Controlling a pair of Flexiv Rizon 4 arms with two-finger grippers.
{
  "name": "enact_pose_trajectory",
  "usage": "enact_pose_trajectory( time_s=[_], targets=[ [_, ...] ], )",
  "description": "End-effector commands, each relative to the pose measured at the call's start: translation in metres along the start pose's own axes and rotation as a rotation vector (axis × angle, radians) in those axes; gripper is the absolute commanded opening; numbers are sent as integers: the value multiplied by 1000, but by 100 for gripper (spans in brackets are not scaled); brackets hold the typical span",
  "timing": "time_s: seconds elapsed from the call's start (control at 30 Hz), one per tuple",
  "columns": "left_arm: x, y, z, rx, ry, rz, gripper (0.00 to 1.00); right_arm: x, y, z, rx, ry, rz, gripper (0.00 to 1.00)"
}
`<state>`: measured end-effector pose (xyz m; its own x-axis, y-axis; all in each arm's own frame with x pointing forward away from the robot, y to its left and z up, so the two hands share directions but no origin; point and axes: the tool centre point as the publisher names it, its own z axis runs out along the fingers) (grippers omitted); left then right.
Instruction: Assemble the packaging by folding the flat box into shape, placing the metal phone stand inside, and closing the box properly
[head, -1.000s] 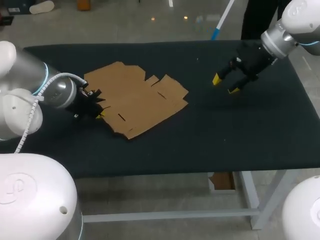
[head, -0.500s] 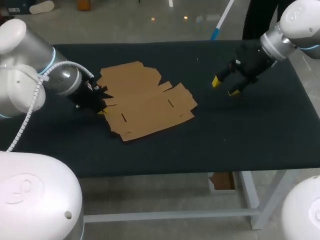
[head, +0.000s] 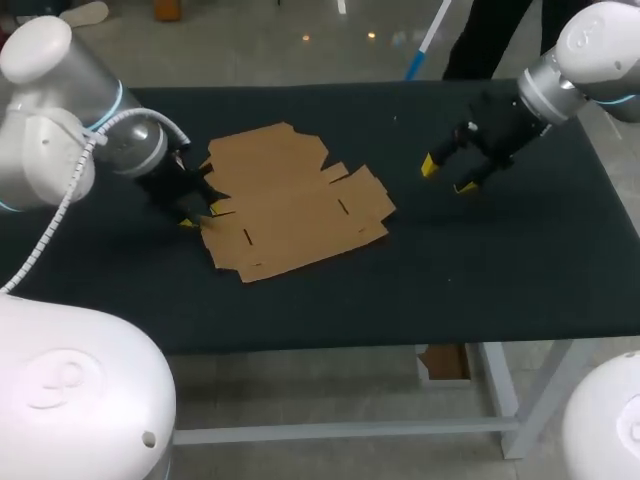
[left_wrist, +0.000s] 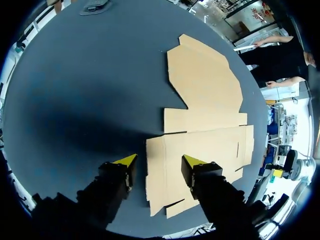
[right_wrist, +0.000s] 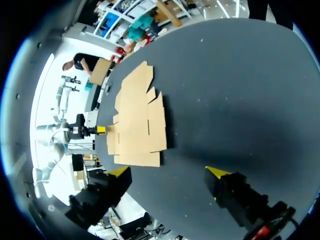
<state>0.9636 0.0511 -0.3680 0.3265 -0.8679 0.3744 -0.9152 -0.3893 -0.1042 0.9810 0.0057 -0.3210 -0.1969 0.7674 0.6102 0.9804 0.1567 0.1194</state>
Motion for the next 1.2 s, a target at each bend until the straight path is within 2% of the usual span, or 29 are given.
enact_pose_trajectory(
  time_s=[0.03,0.27,0.37,0.47,0.63,0.8,0.83,0.87,0.93,1.03,1.1,1.2],
  targets=[
    [-4,6,-9,29,-30,-21,100,1,-1,-1,-2,-2,0,100],
    [-11,10,-31,73,-14,-58,100,1,-1,-1,-2,-2,0,100],
    [-9,19,-38,73,6,-50,100,1,-1,-1,-2,-2,0,100],
    [-8,29,-33,81,40,-59,100,1,-1,-1,-2,-2,0,100],
    [-7,35,-21,90,126,-118,100,1,-1,-1,-2,-2,0,100],
    [-8,36,-4,85,142,-146,100,1,-1,-1,-2,-2,0,100],
    [-8,36,0,80,145,-149,97,1,-1,-1,-2,-2,0,100],
    [-7,36,3,79,146,-149,88,1,-1,-1,-2,-2,0,100],
    [-6,34,7,76,149,-144,60,1,-1,-1,-2,-2,0,100],
    [-5,29,11,60,166,-138,55,1,-1,-1,-2,-2,0,100],
    [-4,26,12,56,171,-136,45,1,-1,-1,-2,-2,0,100],
    [-3,21,16,26,197,-128,42,1,-1,-1,-2,-2,0,100]
  ],
)
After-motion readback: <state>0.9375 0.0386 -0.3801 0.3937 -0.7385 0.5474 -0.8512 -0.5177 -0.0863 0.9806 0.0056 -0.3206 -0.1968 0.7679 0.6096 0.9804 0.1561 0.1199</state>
